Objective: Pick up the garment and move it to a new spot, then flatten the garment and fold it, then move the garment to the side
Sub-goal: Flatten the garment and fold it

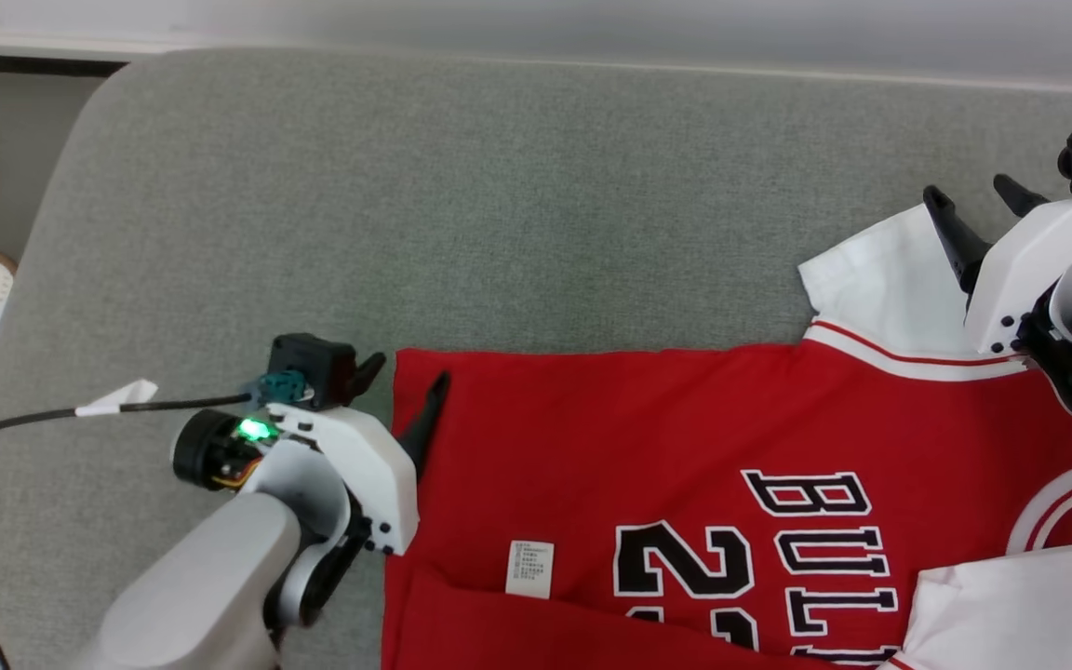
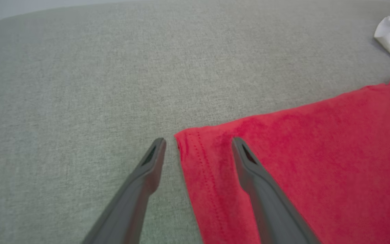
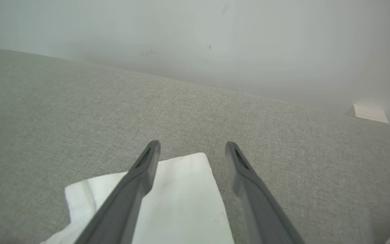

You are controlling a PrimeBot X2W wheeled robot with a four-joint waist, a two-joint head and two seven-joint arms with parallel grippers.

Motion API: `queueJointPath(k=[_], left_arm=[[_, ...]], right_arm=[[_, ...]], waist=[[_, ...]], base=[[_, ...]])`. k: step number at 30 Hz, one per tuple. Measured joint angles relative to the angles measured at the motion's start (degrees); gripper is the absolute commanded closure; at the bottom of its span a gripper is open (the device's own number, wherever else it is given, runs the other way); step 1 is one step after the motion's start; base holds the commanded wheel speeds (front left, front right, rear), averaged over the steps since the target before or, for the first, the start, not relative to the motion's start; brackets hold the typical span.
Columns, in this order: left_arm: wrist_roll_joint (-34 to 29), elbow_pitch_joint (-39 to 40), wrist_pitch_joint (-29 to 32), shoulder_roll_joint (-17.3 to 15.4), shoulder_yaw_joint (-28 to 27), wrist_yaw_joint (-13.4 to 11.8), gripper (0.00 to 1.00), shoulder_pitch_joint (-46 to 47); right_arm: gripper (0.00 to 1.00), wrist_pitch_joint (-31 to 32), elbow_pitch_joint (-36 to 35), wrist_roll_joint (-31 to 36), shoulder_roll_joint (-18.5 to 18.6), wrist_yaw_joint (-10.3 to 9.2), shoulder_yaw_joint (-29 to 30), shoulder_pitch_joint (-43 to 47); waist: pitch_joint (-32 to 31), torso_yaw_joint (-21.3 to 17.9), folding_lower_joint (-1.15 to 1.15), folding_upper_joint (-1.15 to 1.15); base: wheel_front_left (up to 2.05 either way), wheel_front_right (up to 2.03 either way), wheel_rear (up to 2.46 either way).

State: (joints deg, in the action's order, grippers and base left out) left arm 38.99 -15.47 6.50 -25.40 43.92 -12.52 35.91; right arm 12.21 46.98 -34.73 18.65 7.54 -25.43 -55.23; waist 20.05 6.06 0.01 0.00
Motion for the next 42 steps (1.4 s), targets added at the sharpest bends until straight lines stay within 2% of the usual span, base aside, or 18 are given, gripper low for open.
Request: queueJointPath(k=[9, 15, 17, 18, 19, 20, 21, 22, 27, 31, 36, 42], left_arm=[[0.26, -3.94, 0.16, 1.76, 0.80, 2.97, 0.00, 3.14], [1.22, -6.58, 1.09, 2.78, 1.37, 4.45, 0.00, 4.05], [1.37, -7.45, 1.14, 2.82, 1.35, 4.91, 0.00, 4.42], [1.53, -7.94, 1.31, 2.86, 1.34, 5.01, 0.00, 4.72], [1.79, -8.34, 1.57, 2.91, 1.33, 5.39, 0.15, 4.93], [1.81, -8.71, 1.64, 2.93, 1.36, 5.46, 0.55, 5.07], [1.82, -9.20, 1.67, 2.93, 1.36, 5.55, 0.78, 5.25], [1.86, -9.56, 1.53, 2.93, 1.24, 5.66, 1.00, 5.38], [2.22, -10.85, 0.48, 2.80, 0.98, 5.84, 1.00, 5.23], [3.49, -12.14, -0.04, 2.19, 0.37, 6.37, 1.00, 4.52], [5.09, -13.90, 0.16, 1.12, 0.05, 8.02, 1.00, 3.17], [8.54, -15.26, 2.75, -0.07, -0.45, 10.77, 1.00, 1.47]], right_arm=[[0.00, 4.66, 9.65, -4.36, -0.38, 0.01, -5.19, -4.48], [0.00, 8.12, 9.90, -8.24, -0.67, 0.00, -9.17, -4.94], [0.10, 7.97, 9.16, -9.21, -0.47, 0.00, -10.48, -4.93], [0.57, 7.78, 8.86, -9.79, -0.38, 0.00, -11.21, -4.92], [0.73, 7.36, 8.56, -10.32, -0.35, 0.00, -11.90, -4.89], [0.85, 6.87, 8.38, -10.83, -0.33, 0.00, -12.57, -4.88], [1.00, 6.22, 8.22, -11.27, -0.27, 0.00, -13.21, -4.82], [1.00, 5.05, 8.10, -11.49, -0.21, 0.01, -13.65, -4.74], [1.00, -4.02, 9.02, -12.84, 0.11, 0.01, -14.14, -4.75], [1.00, -8.99, 10.74, -14.58, -0.32, 0.01, -14.57, -4.28], [1.00, -10.81, 10.70, -17.05, -0.49, 0.01, -16.73, -1.25], [1.00, -11.77, 7.08, -20.50, 0.88, 0.01, -20.17, 3.85]], waist=[[1.98, 1.21, 0.00, 0.00], [1.97, 0.43, -0.01, 0.00], [1.99, 0.22, -0.01, 0.00], [1.97, 0.16, -0.01, 0.00], [1.95, 0.09, -0.01, 0.00], [1.93, 0.03, -0.01, 0.00], [1.88, -0.03, -0.01, 0.00], [1.78, -0.09, -0.01, 0.00], [0.30, -0.20, -0.01, 0.00], [-1.98, -0.33, -0.01, 0.00], [-5.87, -0.94, -0.01, 0.00], [-11.91, -2.41, -0.02, 0.00]], base=[[0.00, 0.00, 0.00], [0.00, 0.00, 0.00], [0.00, 0.00, 0.00], [0.00, 0.00, 0.00], [0.00, 0.00, 0.00], [0.00, 0.00, 0.00], [0.00, 0.00, 0.00], [0.00, 0.00, 0.00], [0.00, 0.00, 0.00], [0.00, 0.00, 0.00], [0.00, 0.00, 0.00], [0.00, 0.00, 0.00]])
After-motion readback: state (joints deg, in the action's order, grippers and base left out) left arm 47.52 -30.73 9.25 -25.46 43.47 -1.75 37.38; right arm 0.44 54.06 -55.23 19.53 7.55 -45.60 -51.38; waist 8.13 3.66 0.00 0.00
